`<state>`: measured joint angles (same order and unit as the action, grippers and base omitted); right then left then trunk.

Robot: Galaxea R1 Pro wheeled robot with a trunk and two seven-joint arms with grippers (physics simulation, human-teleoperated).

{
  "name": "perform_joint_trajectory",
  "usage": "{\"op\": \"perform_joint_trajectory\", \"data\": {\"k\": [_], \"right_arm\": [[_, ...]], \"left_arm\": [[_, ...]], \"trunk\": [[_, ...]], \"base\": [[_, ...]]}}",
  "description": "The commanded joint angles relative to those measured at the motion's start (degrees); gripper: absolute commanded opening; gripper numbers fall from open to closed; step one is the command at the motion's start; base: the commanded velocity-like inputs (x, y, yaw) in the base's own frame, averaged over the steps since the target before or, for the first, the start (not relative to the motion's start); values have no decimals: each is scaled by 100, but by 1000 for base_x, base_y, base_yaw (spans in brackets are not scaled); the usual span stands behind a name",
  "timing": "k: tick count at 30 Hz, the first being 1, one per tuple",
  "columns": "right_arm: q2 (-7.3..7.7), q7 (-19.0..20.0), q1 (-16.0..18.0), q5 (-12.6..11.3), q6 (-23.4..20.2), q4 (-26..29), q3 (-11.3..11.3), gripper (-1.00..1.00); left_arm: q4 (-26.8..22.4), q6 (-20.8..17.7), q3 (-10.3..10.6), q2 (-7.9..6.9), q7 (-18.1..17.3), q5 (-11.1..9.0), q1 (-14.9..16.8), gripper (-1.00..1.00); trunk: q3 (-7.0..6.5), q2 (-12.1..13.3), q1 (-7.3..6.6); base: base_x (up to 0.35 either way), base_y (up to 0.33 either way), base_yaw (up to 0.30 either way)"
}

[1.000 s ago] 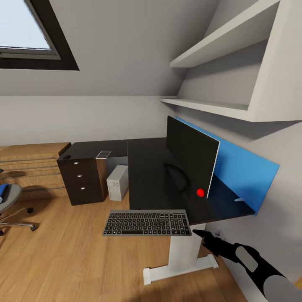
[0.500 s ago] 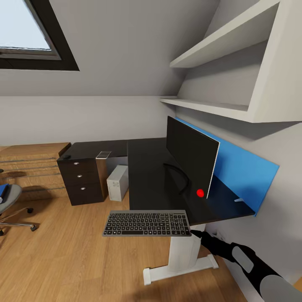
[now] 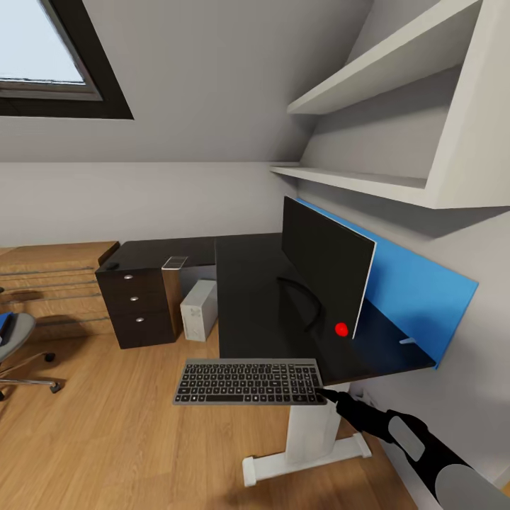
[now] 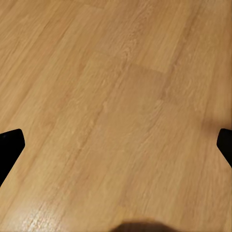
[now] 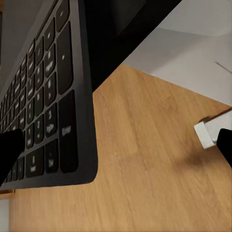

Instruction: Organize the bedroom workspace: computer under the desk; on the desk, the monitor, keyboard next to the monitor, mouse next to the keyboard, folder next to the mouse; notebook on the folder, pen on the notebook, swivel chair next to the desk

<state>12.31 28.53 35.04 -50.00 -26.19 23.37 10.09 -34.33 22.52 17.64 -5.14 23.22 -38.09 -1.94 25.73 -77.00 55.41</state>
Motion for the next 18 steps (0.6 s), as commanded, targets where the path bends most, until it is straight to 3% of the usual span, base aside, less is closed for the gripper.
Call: {"op": "perform_joint_trajectory", "data": {"k": [1,18], "right_arm": [[4,3,3,-33,-18,2,22,100],[-5,3,3,-27,-17,-8,28,100]], "left_arm": [[-10,25,48,-8,43,-49,1,100],[-3,25,56,-5,43,-51,1,100]], "trunk": [[5,-3,1],[5,-3,1]], "base": [[13,4,0],[40,34,0]]}}
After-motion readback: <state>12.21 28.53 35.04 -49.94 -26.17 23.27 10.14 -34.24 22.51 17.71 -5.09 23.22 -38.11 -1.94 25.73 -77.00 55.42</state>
